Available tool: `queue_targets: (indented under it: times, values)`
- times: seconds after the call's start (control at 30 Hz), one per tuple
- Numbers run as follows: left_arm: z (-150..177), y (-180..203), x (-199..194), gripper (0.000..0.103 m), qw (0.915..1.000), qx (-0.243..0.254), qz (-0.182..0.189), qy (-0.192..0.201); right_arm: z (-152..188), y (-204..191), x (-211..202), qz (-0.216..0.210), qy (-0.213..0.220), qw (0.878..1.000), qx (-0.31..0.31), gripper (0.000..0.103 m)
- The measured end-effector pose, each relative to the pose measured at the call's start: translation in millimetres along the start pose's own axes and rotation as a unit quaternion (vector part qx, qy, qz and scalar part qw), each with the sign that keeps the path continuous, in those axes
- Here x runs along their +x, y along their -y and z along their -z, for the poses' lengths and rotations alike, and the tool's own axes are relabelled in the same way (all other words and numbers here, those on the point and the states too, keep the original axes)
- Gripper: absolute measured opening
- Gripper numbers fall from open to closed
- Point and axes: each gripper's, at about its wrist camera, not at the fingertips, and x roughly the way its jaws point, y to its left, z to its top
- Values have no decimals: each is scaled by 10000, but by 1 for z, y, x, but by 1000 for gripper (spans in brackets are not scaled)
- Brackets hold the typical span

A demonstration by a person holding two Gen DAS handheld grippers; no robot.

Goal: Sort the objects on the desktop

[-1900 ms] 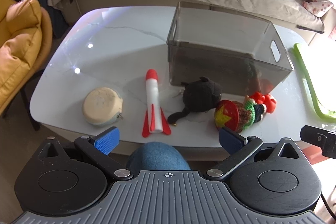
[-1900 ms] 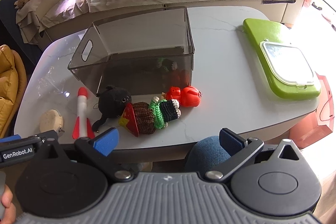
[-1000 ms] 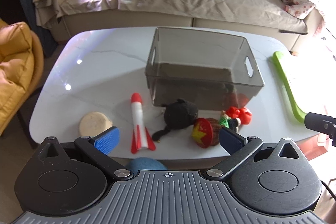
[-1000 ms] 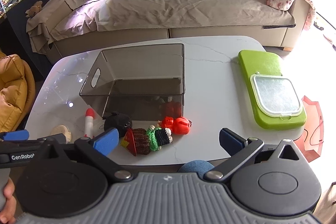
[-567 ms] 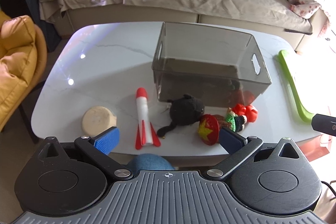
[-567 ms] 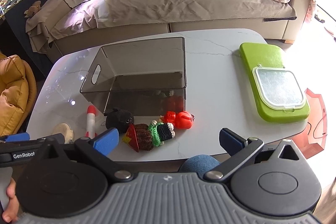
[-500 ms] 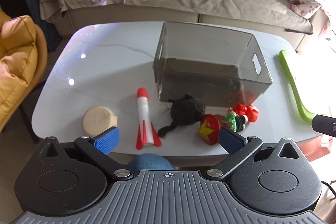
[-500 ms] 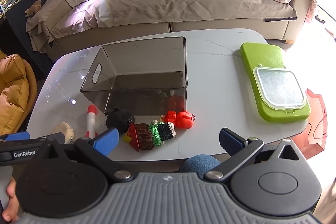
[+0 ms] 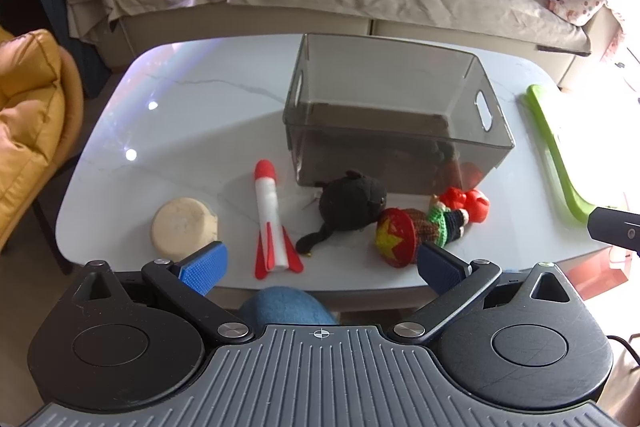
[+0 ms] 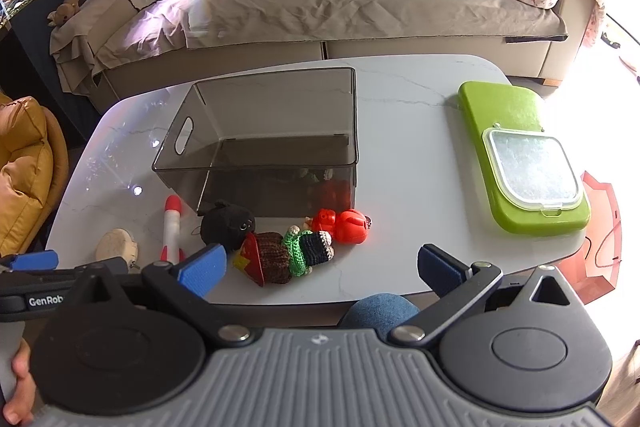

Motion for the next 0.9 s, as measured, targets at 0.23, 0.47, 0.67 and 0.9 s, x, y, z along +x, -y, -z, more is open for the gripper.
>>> queue_targets:
  times: [0.23, 0.47, 0.67, 0.9]
  values:
    - [1, 2, 2, 103, 10000, 38, 4, -12, 1, 0, 2, -10, -14, 10000, -23, 103]
    - [1, -1, 6, 103, 10000, 6, -25, -48, 2, 1, 6, 7, -60, 10000, -9, 103]
    - [1, -3, 9, 103, 9999, -28, -10, -107, 2, 0, 11, 6, -121, 9999, -10, 103]
    - [1, -3, 12, 103, 9999, -25, -2, -133, 2, -2, 13, 11, -136, 9999, -27, 103]
